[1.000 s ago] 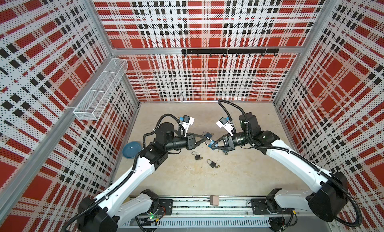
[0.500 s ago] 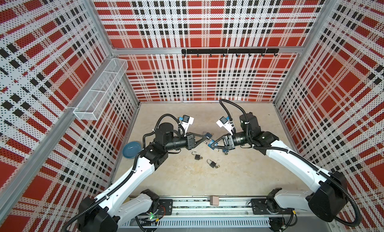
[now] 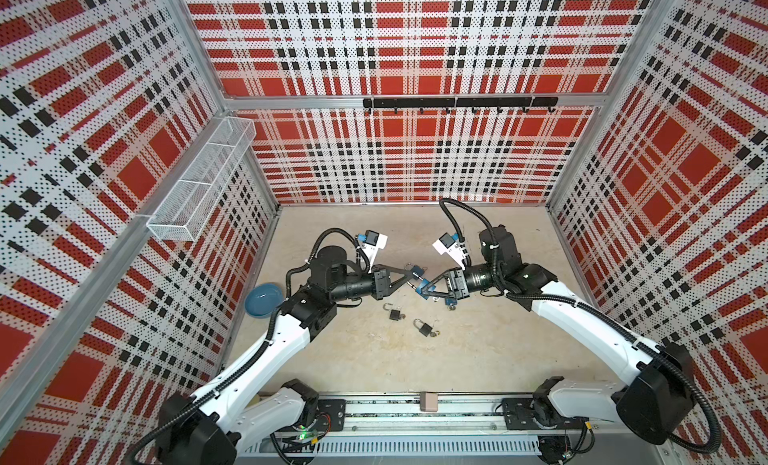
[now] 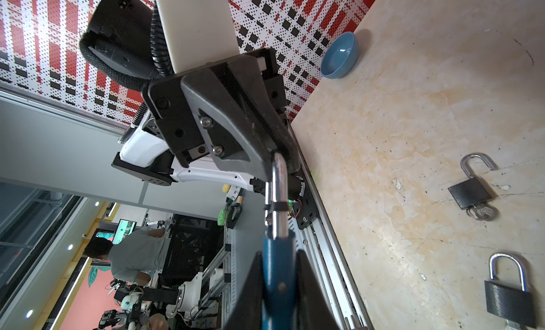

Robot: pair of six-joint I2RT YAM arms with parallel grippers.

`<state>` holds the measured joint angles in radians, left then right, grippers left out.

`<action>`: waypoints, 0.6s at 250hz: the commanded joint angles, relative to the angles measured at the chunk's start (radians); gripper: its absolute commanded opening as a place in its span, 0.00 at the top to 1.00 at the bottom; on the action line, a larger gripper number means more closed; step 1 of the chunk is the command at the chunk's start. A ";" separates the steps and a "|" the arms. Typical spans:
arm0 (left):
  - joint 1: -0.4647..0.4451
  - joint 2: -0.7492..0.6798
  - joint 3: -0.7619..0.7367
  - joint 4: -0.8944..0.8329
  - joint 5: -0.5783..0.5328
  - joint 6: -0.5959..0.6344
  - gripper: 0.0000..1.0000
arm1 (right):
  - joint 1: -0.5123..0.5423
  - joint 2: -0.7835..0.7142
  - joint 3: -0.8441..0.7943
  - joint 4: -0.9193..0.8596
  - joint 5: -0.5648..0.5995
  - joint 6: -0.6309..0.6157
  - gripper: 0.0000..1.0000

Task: Lock with the key

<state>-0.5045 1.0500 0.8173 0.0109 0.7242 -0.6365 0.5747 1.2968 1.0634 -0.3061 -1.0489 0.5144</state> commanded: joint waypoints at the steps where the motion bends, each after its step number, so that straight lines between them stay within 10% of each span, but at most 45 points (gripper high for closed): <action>1: 0.010 0.022 -0.037 -0.044 -0.059 0.034 1.00 | 0.023 -0.038 0.012 0.152 -0.093 -0.002 1.00; 150: 0.003 0.015 -0.077 -0.016 -0.048 0.036 1.00 | 0.023 -0.024 -0.004 0.286 -0.102 0.104 1.00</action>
<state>-0.4988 1.0519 0.7948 0.0483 0.7246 -0.6228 0.5751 1.2968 1.0336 -0.2226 -1.0550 0.6010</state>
